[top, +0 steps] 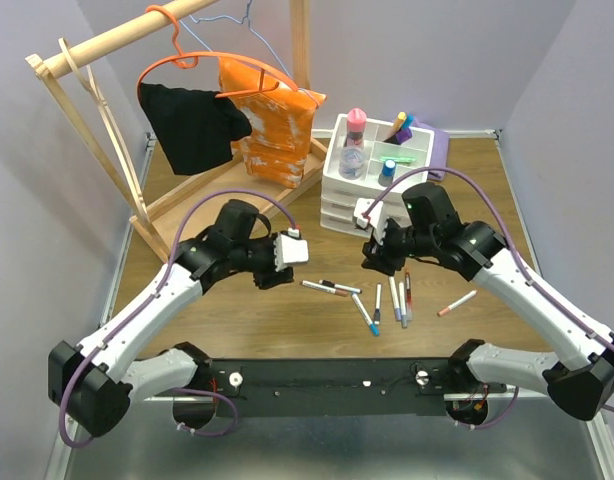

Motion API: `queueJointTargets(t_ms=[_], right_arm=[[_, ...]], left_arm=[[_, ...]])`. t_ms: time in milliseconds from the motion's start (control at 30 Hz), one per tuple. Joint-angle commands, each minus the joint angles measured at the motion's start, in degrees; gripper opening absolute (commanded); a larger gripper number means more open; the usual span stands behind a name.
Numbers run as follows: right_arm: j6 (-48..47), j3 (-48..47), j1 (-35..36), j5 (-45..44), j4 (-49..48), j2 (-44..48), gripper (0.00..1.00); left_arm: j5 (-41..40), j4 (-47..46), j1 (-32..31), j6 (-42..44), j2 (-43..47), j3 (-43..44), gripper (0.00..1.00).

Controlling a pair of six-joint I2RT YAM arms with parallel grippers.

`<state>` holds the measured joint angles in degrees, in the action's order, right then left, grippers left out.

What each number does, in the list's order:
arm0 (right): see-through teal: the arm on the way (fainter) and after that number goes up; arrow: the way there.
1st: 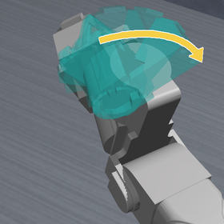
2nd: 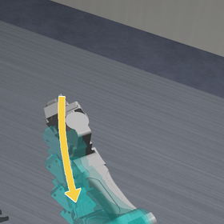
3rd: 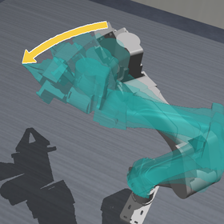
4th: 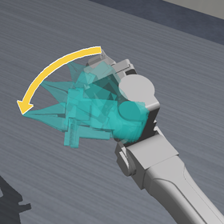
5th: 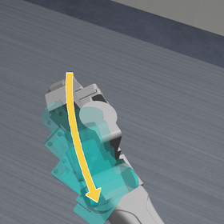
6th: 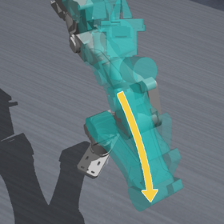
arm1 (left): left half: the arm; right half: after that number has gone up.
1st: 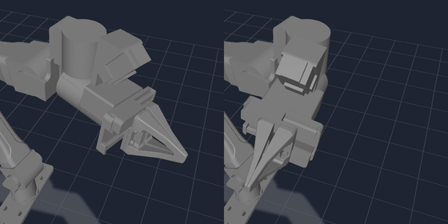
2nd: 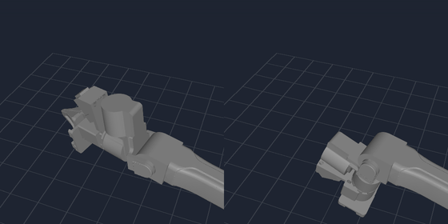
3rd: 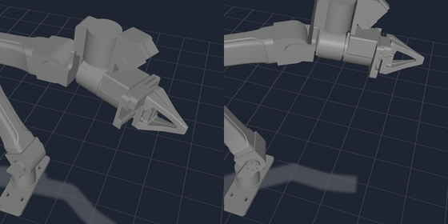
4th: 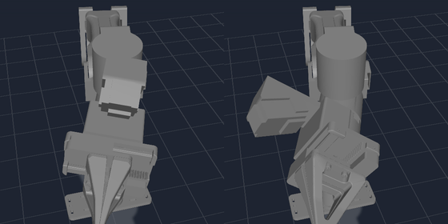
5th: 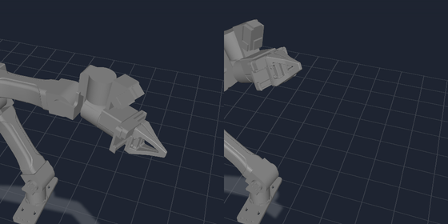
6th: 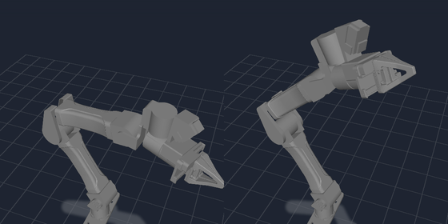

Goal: Sort the stationery into containers
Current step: Pick up the pen from the center of the board.

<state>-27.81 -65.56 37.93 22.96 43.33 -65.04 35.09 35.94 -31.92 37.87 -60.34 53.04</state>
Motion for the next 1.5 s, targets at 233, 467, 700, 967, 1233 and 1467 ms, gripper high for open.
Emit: queueJointTargets(t_ms=[233,467,700,967,1233,1467], right_arm=[[0.5,6.0,8.8,-14.3,-7.1,-9.1,0.48],[1.8,4.8,13.8,-17.5,-15.5,-19.8,0.44],[2.3,-1.8,13.7,-19.6,-17.3,-32.2,0.41],[2.0,-6.5,13.2,-19.4,-16.9,-39.8,0.41],[0.6,-5.7,13.2,-18.5,-14.5,-41.0,0.41],[0.5,-4.6,13.2,-18.1,-14.1,-40.4,0.41]], left_arm=[[-3.9,-0.1,-1.1,-6.1,6.6,-5.2,0.57],[-2.5,-1.0,6.4,-9.1,10.8,-7.6,0.57],[-1.3,-0.1,11.1,-10.2,13.7,-6.4,0.57],[-0.4,0.4,12.8,-10.8,15.9,-7.3,0.57],[0.0,-2.7,12.9,-12.2,16.3,-9.8,0.57],[0.2,-4.4,12.9,-13.0,16.2,-10.9,0.57]])
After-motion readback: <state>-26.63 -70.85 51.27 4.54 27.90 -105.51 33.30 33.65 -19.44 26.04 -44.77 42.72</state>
